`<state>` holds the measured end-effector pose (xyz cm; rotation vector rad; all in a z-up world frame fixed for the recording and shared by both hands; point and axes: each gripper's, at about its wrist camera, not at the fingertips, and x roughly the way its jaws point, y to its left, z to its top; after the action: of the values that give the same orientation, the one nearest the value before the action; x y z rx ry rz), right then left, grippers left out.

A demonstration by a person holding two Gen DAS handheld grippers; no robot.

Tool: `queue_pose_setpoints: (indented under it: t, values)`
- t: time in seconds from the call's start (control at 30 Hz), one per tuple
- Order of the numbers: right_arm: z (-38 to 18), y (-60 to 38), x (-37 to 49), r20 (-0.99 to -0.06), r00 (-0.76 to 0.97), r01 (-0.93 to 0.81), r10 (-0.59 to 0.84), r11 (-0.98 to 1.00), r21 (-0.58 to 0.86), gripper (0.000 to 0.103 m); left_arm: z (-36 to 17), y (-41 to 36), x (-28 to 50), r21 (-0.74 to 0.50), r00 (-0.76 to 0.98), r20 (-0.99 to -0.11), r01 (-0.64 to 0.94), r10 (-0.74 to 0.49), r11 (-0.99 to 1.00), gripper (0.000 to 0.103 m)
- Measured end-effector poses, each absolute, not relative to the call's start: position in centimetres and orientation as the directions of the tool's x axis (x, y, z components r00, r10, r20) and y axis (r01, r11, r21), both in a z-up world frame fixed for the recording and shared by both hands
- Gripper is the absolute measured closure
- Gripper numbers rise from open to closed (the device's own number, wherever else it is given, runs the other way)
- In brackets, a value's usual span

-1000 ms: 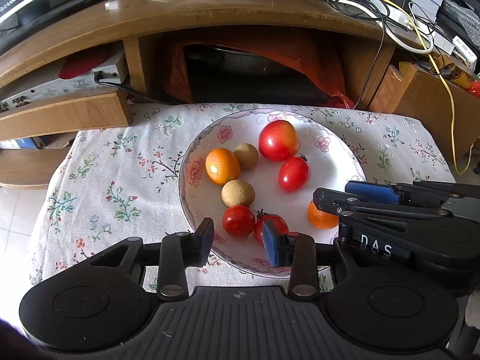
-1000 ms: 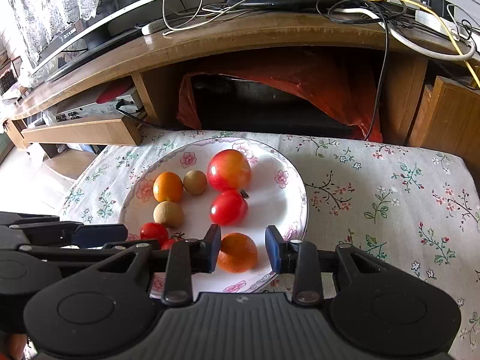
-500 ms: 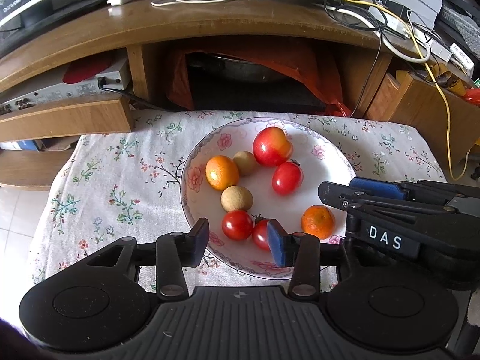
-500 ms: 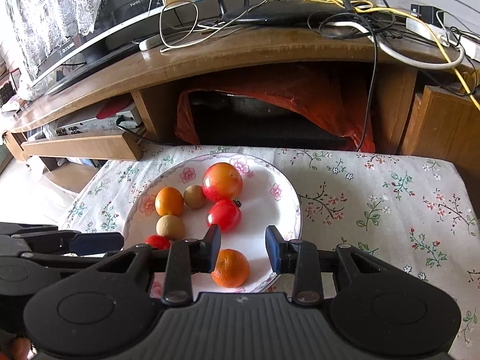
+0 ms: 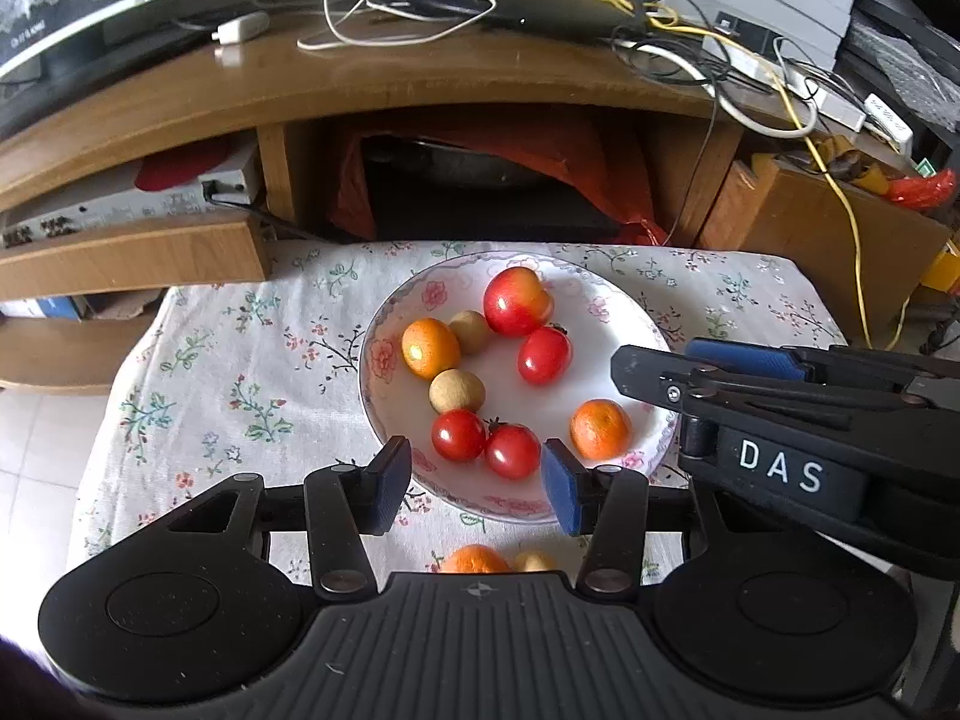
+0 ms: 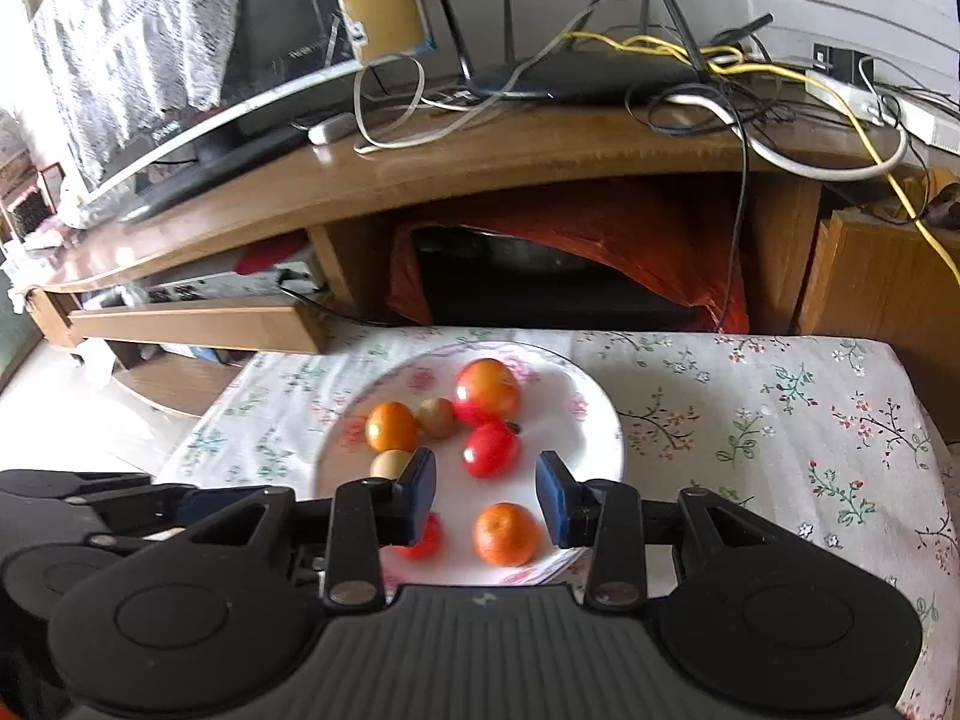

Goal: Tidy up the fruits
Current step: 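Move the right tool toward a kiwi while the left tool approaches an orange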

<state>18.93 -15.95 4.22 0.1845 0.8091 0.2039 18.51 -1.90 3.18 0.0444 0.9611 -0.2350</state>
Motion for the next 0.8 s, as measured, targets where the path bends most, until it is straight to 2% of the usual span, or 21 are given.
queue_pose_setpoints:
  t: [0.4, 0.8]
  values:
    - [5.4, -15.3, 15.6, -0.686, 0.685, -0.092, 0.246, 0.963, 0.254, 0.075, 3.8, 0.2, 16.0, -0.096, 0.546, -0.816, 0.192, -0.188, 0.977, 0.046]
    - [1.5, -13.2, 13.9, -0.789, 0.569, -0.146, 0.231, 0.973, 0.179, 0.075, 2.2, 3.1, 14.5, -0.103, 0.501, -0.849, 0.153, -0.167, 0.983, 0.043]
